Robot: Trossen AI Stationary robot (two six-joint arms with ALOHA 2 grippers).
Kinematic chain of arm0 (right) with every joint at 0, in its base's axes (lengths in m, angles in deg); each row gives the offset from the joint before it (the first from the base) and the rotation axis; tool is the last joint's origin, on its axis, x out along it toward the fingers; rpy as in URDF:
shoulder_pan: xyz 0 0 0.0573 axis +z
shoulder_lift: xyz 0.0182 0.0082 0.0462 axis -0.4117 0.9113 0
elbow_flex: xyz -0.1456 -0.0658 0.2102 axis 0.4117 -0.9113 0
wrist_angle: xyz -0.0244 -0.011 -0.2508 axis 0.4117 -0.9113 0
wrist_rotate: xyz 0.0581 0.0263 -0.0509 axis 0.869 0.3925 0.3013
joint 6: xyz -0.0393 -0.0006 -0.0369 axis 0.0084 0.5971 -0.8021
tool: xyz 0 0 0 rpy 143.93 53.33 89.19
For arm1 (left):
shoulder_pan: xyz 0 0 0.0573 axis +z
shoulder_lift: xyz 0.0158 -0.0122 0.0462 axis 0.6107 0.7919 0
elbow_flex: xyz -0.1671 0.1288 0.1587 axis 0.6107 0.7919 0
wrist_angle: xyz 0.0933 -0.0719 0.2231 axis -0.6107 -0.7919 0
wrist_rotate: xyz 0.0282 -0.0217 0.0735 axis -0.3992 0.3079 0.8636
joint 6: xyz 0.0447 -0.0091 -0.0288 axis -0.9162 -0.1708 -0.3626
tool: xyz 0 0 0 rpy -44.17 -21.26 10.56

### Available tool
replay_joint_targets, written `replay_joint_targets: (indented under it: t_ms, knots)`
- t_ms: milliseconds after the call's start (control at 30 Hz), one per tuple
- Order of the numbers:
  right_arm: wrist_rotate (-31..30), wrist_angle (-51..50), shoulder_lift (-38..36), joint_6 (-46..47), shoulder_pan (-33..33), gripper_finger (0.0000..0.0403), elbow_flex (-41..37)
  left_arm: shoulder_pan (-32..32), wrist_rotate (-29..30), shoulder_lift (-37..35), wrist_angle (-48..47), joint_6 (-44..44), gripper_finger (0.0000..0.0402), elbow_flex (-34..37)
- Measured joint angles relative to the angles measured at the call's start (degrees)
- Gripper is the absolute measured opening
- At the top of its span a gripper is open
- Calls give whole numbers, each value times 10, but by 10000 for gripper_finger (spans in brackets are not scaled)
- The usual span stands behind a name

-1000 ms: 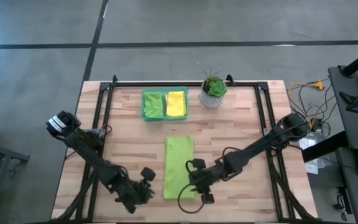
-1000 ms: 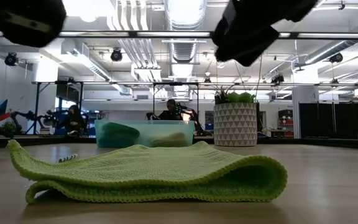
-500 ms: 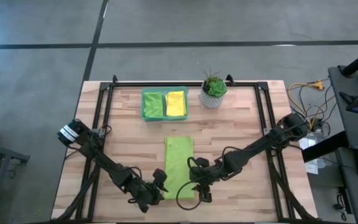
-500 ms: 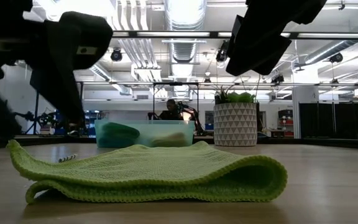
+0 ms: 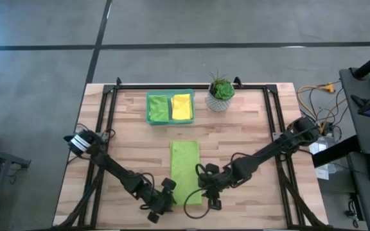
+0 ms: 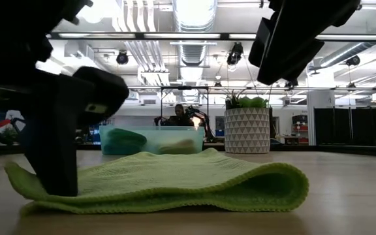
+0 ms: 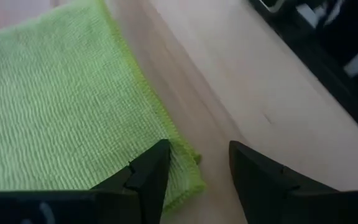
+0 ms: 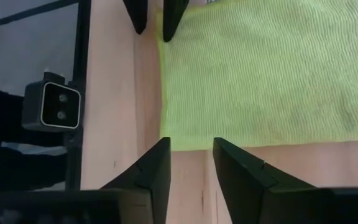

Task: Fold microfiber towels
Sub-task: Fold the light green microfiber towel

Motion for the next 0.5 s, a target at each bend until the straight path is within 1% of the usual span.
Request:
replay_joint_targets:
  t_ms: [167, 267, 367, 500]
  knots:
    - [2, -3, -4, 0, 0, 111, 0, 0, 8, 28, -3, 86, 155, -4]
    - [2, -9, -7, 0, 0, 107, 0, 0, 14, 43, -9, 117, 141, -8]
    - [2, -12, -14, 2, 1, 103, 0, 0, 15, 59, -16, 130, 107, -13]
    - [2, -13, -26, -1, 3, 98, 0, 1, 17, 71, -42, 145, 39, -27]
